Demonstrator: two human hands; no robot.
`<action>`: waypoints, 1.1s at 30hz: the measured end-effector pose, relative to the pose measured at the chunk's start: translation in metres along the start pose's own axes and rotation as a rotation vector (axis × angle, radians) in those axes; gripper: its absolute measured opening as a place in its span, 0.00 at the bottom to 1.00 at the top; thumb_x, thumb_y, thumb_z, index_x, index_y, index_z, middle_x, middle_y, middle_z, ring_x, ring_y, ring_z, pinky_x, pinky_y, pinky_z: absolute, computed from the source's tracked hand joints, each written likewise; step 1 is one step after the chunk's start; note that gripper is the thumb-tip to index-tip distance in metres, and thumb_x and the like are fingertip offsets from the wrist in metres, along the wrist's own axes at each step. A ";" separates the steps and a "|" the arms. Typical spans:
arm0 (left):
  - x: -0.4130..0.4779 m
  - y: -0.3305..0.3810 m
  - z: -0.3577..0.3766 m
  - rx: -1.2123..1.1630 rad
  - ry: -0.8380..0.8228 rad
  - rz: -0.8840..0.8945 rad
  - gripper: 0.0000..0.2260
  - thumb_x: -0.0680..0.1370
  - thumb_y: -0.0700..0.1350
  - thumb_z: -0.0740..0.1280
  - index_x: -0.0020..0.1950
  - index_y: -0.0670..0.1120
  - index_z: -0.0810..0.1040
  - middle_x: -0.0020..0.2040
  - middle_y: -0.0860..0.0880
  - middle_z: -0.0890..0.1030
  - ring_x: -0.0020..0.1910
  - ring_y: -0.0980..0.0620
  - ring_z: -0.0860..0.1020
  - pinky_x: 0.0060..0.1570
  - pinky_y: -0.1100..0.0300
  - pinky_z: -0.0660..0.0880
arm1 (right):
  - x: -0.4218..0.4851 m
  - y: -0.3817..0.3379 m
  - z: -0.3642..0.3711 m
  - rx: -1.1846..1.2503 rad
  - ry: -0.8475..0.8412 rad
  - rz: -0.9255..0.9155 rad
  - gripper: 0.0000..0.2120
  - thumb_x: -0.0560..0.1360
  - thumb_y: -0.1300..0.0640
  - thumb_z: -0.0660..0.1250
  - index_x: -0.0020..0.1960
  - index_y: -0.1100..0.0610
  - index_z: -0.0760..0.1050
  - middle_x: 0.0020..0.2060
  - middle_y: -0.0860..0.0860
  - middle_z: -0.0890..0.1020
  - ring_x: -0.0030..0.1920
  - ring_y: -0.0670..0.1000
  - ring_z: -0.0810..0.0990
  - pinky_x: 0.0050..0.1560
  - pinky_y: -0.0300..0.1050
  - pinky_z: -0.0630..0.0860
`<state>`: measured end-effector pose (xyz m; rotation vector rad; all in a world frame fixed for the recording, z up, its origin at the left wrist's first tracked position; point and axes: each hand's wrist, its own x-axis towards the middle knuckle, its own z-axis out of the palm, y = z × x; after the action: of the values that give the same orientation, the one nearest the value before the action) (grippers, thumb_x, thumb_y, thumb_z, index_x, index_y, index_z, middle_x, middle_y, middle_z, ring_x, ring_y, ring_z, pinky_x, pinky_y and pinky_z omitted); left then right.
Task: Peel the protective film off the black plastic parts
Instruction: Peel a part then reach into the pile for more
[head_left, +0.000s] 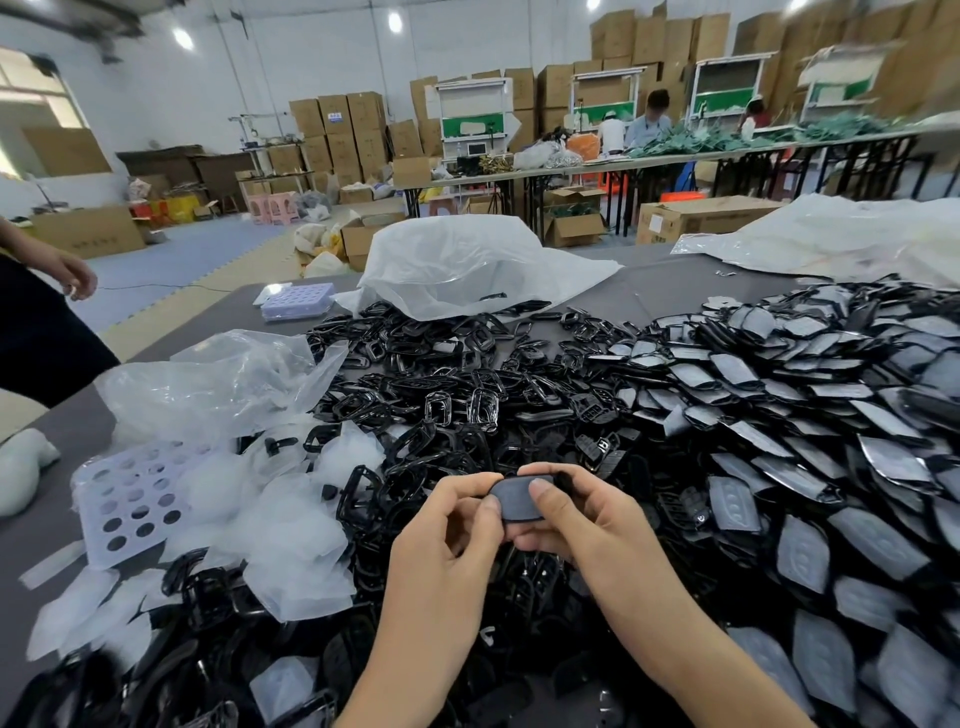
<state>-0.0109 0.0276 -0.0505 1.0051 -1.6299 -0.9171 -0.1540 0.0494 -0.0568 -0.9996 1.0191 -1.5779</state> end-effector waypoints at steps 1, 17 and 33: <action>0.000 0.001 -0.001 0.001 -0.006 0.008 0.10 0.80 0.42 0.67 0.48 0.58 0.81 0.37 0.56 0.81 0.36 0.58 0.80 0.38 0.70 0.74 | 0.000 0.000 0.000 0.013 0.001 0.012 0.10 0.81 0.59 0.65 0.49 0.53 0.85 0.44 0.59 0.87 0.40 0.53 0.87 0.41 0.37 0.81; -0.001 -0.005 -0.001 0.044 -0.084 0.140 0.13 0.80 0.43 0.67 0.55 0.60 0.84 0.46 0.57 0.83 0.48 0.58 0.82 0.47 0.71 0.74 | 0.003 -0.001 -0.003 0.118 0.002 0.182 0.06 0.75 0.67 0.73 0.41 0.58 0.82 0.36 0.57 0.84 0.34 0.54 0.84 0.35 0.41 0.80; -0.011 -0.001 0.004 0.518 -0.205 0.584 0.14 0.81 0.45 0.60 0.65 0.53 0.78 0.46 0.58 0.77 0.40 0.59 0.76 0.39 0.62 0.75 | 0.000 -0.010 -0.008 -0.036 0.162 0.011 0.21 0.75 0.68 0.66 0.29 0.49 0.73 0.27 0.49 0.78 0.29 0.48 0.76 0.32 0.38 0.75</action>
<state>-0.0124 0.0377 -0.0558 0.7005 -2.2358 -0.2053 -0.1644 0.0525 -0.0503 -0.8995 1.1648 -1.6571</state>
